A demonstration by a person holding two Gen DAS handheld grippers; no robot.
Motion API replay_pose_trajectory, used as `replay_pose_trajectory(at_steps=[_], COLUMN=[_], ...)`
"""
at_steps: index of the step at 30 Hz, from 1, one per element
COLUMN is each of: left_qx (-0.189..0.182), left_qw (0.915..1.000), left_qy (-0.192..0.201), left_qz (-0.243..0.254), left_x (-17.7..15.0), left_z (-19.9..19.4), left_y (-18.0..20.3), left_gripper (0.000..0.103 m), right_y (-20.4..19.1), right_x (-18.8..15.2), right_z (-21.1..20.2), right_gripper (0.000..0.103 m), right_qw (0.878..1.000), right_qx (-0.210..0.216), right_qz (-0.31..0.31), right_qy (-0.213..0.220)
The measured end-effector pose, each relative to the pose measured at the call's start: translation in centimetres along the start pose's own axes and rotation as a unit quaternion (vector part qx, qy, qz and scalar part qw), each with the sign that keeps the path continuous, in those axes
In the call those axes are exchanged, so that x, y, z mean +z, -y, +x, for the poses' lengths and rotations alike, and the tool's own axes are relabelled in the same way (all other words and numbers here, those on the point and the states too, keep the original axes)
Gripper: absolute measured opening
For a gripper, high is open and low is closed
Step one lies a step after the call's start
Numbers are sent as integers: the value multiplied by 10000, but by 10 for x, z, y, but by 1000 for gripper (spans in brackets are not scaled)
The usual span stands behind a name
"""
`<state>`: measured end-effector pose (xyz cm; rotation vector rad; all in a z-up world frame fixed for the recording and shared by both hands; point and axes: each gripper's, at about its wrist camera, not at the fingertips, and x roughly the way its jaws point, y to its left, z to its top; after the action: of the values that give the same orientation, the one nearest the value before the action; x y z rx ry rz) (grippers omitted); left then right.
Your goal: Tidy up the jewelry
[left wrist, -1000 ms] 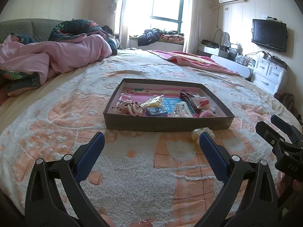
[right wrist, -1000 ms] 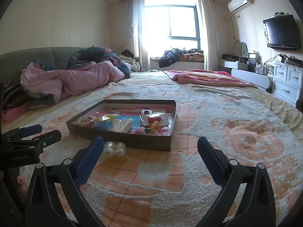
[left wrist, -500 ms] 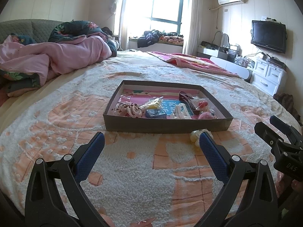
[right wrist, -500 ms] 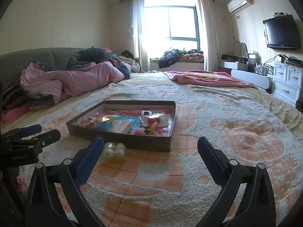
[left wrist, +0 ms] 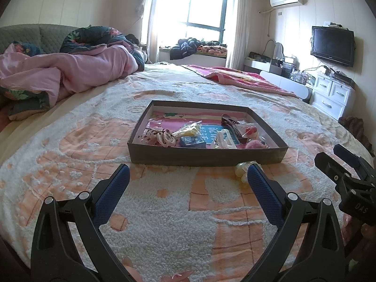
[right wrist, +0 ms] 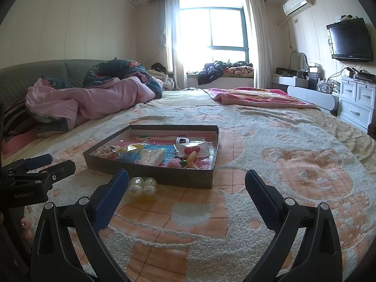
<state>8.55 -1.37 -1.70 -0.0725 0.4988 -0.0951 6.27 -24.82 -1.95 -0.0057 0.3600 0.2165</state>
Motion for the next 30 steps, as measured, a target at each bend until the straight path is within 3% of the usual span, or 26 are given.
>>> replay_pose_trajectory(at_steps=[30], left_qx=[48], left_qw=[10000], left_qy=[5], left_qz=[-24], left_x=[1], left_z=[0], left_y=[-2], left_gripper=[92], right_y=[-3], right_x=[-1], right_z=[-3], right_gripper=[96], right_qw=[10000], right_qx=[10], right_qz=[-12], right_qy=[16])
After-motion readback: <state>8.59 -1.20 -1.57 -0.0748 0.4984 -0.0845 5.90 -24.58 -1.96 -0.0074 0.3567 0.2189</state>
